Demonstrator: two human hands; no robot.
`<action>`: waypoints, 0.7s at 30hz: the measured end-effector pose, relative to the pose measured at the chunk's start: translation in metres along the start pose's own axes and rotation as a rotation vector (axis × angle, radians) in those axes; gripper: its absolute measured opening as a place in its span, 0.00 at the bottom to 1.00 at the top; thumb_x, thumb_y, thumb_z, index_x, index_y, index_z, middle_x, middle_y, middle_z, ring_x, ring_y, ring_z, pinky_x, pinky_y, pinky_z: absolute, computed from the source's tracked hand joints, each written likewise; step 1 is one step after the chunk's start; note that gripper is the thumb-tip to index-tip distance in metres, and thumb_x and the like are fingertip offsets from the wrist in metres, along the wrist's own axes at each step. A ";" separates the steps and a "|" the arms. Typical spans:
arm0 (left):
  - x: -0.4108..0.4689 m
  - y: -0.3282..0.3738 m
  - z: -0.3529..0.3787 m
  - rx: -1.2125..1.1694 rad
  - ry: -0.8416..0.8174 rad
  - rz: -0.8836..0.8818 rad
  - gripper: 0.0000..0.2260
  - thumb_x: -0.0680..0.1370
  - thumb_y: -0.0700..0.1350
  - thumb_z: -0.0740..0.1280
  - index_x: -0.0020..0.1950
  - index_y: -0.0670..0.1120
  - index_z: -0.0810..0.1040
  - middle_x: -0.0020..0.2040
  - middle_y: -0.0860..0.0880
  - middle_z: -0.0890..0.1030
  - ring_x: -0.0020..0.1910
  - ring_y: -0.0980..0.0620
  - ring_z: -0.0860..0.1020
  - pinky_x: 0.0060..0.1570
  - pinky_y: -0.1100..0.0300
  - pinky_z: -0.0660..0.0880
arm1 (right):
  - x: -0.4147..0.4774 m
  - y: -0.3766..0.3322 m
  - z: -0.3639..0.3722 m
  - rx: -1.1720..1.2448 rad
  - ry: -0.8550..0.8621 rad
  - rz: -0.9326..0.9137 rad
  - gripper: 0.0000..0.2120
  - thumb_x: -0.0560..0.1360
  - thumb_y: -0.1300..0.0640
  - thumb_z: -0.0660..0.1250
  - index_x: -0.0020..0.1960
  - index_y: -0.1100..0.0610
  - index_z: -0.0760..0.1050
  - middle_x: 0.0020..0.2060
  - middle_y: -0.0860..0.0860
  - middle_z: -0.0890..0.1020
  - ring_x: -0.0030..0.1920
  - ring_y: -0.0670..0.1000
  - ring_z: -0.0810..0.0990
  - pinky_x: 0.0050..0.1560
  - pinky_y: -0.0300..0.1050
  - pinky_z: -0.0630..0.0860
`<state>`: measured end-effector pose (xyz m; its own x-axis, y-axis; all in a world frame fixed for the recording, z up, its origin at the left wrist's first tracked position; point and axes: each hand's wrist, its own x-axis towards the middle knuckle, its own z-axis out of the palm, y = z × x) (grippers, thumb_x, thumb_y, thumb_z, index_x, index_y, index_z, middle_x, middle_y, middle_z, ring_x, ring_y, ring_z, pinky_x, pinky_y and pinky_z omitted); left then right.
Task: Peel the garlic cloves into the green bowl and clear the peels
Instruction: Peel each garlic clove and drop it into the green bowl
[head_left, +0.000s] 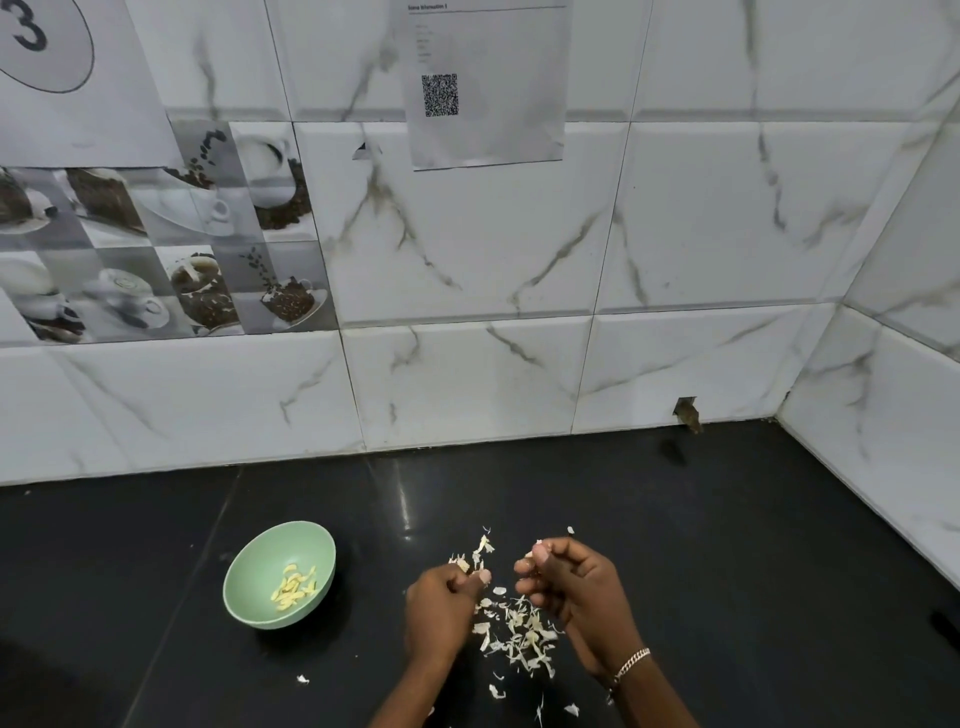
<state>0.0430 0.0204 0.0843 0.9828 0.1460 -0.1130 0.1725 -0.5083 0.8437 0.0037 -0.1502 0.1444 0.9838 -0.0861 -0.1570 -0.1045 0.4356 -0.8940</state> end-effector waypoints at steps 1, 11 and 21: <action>0.000 -0.001 0.000 0.001 0.014 0.017 0.15 0.74 0.51 0.75 0.31 0.46 0.78 0.31 0.52 0.80 0.31 0.56 0.78 0.36 0.60 0.73 | 0.000 0.001 0.000 -0.017 0.006 0.000 0.13 0.78 0.63 0.68 0.55 0.73 0.73 0.44 0.64 0.83 0.37 0.56 0.82 0.34 0.42 0.78; -0.004 -0.008 -0.013 -0.073 0.025 0.007 0.08 0.74 0.49 0.75 0.36 0.50 0.84 0.33 0.56 0.83 0.35 0.62 0.81 0.44 0.57 0.79 | 0.003 0.007 -0.002 -0.054 -0.003 0.050 0.11 0.73 0.72 0.70 0.54 0.73 0.75 0.48 0.70 0.83 0.43 0.60 0.84 0.39 0.42 0.81; 0.000 -0.028 -0.056 -0.244 0.161 -0.082 0.07 0.74 0.36 0.73 0.42 0.47 0.82 0.34 0.53 0.84 0.35 0.55 0.83 0.43 0.61 0.78 | 0.032 0.033 0.064 -0.122 -0.119 0.113 0.07 0.73 0.67 0.72 0.48 0.71 0.79 0.36 0.63 0.81 0.36 0.55 0.82 0.37 0.42 0.79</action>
<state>0.0346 0.0823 0.0903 0.9399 0.3204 -0.1180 0.2110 -0.2733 0.9385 0.0408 -0.0815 0.1366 0.9744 0.0668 -0.2145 -0.2245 0.3243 -0.9189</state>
